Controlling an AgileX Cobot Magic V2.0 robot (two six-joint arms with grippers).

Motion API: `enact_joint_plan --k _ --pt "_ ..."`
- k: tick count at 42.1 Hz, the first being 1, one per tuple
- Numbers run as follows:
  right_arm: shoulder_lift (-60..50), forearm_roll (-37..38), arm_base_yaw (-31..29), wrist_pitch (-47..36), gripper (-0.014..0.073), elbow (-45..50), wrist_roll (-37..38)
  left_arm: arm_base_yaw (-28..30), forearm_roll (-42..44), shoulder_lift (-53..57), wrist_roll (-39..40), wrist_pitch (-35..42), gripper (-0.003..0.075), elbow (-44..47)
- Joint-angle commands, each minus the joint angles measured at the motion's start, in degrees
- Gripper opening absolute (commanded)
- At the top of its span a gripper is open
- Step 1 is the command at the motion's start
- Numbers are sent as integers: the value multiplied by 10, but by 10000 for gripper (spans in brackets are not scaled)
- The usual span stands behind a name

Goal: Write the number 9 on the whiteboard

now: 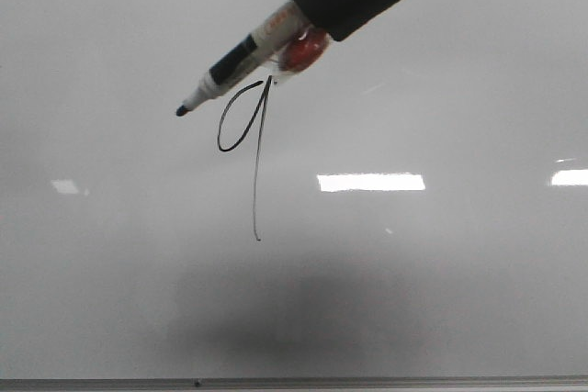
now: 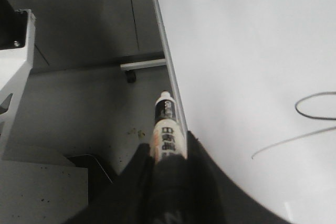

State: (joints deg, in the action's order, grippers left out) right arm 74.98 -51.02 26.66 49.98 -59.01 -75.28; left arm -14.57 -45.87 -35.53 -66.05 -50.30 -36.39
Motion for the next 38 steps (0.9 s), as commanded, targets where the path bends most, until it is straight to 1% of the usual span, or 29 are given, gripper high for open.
enact_joint_plan --k 1,5,6,9,13,16,22,25,28,38 --pt "-21 -18 29 -19 -61 -19 -12 -6 -24 -70 -46 -5 413 -51" --pt "-21 -5 70 -42 -61 -19 -12 -47 -20 -124 -59 1 372 -71" --pt "-21 -1 86 -50 -61 -19 -12 -65 -10 -135 -59 4 364 -77" --pt "-21 8 114 -67 -61 -19 -12 -103 9 -163 -58 6 357 -88" --pt "-21 11 139 -81 -61 -19 -12 -143 11 -192 -58 6 356 -96" --pt "-21 11 149 -82 -61 -19 -12 -160 11 -203 -58 11 356 -97" --pt "-21 10 158 -81 -61 -19 -12 -176 9 -210 -58 15 355 -98" --pt "-21 9 158 -76 -61 -19 -12 -177 9 -212 -58 15 335 -98" --pt "-21 9 158 -70 -61 -19 -12 -177 9 -213 -58 16 284 -98" --pt "-21 6 158 -65 -61 -19 -12 -177 9 -213 -58 16 46 -98"
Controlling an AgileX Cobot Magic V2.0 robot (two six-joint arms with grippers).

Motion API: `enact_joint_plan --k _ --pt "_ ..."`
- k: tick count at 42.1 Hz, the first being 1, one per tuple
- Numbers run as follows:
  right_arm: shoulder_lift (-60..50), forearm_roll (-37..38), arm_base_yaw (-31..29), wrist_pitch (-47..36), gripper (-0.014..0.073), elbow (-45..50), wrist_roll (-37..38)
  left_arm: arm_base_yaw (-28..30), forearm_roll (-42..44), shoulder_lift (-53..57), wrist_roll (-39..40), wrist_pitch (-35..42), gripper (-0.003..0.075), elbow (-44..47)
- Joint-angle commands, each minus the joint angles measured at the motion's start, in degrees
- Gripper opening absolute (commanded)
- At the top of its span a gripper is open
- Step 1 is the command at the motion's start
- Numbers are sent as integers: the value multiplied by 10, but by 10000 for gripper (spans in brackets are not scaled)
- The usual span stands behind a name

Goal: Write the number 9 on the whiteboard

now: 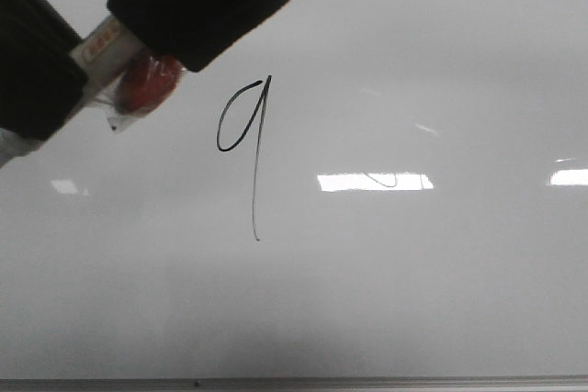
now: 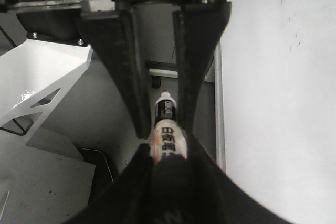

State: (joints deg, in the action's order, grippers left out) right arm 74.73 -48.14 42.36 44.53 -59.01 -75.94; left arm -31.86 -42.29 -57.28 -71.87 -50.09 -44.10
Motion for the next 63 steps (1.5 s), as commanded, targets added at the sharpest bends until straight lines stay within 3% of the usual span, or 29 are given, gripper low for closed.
enact_joint_plan --k 1,3,9,13,23,27,32,40,49,53,58,63 --pt "-19 -25 1 -11 -60 -19 -5 -5 -27 5 0 14 18 -21" --pt "-19 -29 1 -11 -59 -19 -5 -5 -27 5 0 14 -20 -21" --pt "-19 -49 1 -12 -52 -19 -5 -5 -27 5 0 14 -19 -21" --pt "-19 -58 1 -16 18 -19 -5 -5 -27 5 0 15 -19 -21" --pt "-23 -65 1 -36 484 -19 -4 -5 -27 5 0 30 -19 -21" --pt "-34 -65 -1 -57 560 -19 -4 -3 -24 5 2 38 -19 -21" --pt "-56 -65 -13 -79 559 -19 -3 -3 -12 5 16 50 -19 -21" --pt "-118 -65 -77 -102 556 14 46 6 112 5 197 108 -19 -21" --pt "-235 -65 -179 -159 475 147 95 110 172 5 381 166 -19 -21" --pt "-301 -65 -219 -188 385 215 134 175 171 5 400 192 -19 -6" --pt "-390 -65 -259 -227 205 297 158 247 155 5 412 260 -19 37" --pt "-466 -65 -283 -246 7 358 158 284 99 5 412 364 -19 97"
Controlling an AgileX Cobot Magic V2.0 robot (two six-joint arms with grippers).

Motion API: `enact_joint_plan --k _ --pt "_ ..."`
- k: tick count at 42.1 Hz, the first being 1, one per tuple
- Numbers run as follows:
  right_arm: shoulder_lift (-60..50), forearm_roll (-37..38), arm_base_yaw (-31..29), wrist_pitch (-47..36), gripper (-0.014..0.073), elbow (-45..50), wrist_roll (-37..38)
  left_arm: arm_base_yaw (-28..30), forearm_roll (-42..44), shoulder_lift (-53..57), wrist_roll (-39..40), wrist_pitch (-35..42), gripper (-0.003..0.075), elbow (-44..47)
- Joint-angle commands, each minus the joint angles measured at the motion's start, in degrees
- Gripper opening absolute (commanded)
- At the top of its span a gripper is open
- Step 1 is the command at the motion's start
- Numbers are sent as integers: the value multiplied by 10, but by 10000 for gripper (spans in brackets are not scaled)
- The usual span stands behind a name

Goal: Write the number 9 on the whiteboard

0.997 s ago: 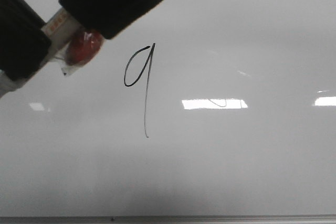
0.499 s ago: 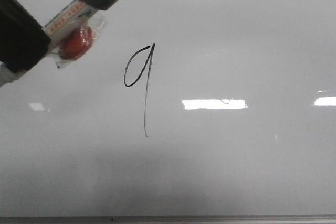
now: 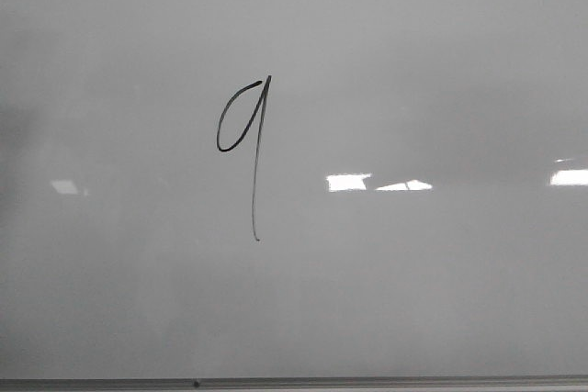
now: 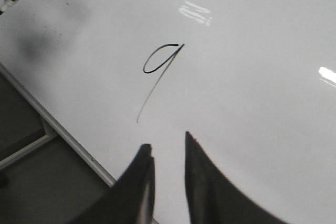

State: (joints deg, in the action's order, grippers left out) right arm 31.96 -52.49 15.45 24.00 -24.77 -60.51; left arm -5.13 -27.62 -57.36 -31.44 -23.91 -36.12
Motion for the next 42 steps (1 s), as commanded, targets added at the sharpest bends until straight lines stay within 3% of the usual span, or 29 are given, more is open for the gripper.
enact_joint_plan --k 1,3,8,19,42 --pt "-49 -22 -15 -42 -21 22 4 19 -51 6 8 115 -19 27" --pt "-69 -22 -15 -45 -77 35 4 19 -52 4 8 166 -19 49" --pt "-92 -22 -15 -47 -70 47 3 19 -52 -12 8 248 -19 86" --pt "-92 -22 -15 -43 -70 47 3 19 -62 -103 8 347 -19 91" --pt "-92 -22 -15 -43 -70 47 3 19 -62 -241 8 367 -18 27"
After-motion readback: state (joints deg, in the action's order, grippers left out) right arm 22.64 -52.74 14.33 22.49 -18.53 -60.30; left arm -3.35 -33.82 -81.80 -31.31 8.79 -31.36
